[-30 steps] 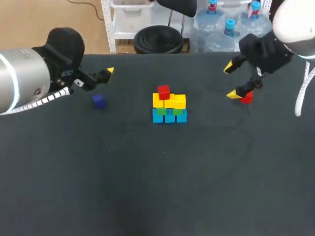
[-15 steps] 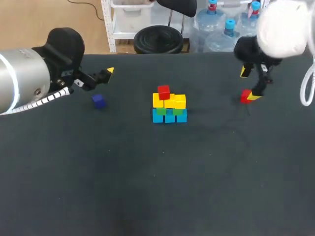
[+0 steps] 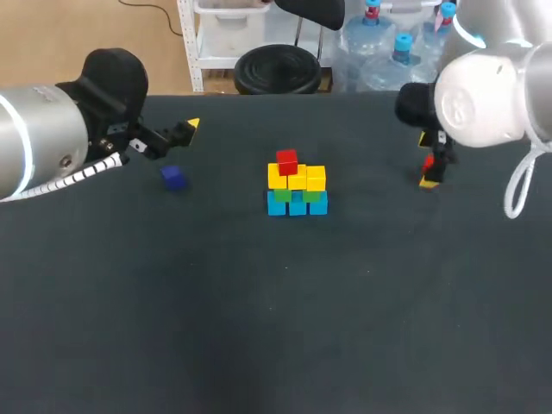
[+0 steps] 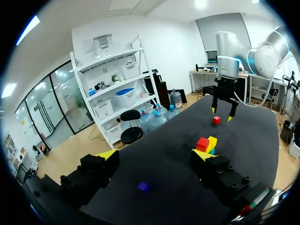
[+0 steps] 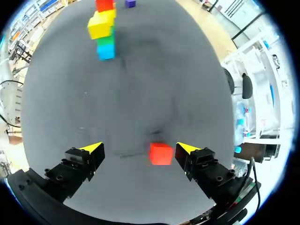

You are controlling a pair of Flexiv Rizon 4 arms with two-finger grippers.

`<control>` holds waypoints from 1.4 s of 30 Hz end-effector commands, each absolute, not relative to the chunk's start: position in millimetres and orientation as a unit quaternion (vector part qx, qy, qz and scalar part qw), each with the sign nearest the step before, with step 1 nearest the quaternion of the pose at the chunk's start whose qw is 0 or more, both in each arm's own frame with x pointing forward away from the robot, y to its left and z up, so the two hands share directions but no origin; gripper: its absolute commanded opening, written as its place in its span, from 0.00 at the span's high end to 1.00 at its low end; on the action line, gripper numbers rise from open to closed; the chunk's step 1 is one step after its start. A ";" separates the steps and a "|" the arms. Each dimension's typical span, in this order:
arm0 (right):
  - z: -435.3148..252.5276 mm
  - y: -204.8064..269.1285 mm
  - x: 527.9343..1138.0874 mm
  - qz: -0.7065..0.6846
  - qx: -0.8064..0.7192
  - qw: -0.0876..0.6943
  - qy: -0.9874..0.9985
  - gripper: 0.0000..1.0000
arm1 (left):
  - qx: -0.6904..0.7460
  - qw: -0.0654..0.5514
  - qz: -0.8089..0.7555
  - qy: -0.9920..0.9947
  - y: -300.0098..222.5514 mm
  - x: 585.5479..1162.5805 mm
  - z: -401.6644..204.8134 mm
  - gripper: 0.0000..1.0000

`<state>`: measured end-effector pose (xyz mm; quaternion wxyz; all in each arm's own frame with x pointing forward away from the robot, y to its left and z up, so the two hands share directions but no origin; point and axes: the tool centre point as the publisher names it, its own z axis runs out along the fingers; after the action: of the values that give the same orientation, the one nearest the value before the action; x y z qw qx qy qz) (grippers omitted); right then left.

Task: Place the blue cubes, place green cubes on the blue cubes, place the yellow cubes on the green cubes, then place the red cubes on the yellow cubes, and place purple cube on the red cubes.

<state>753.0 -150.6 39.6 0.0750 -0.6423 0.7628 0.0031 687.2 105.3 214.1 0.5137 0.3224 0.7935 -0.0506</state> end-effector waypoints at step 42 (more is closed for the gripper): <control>-14.2 -182.2 804.6 0.055 -0.605 0.056 0.792 0.51 | 0.321 0.516 -0.049 0.793 103.9 687.8 212.5 0.00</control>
<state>800.7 -181.2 -13.6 0.0585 -0.6050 0.7924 0.0506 687.3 105.3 214.0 0.5138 0.3224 0.7934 -0.0507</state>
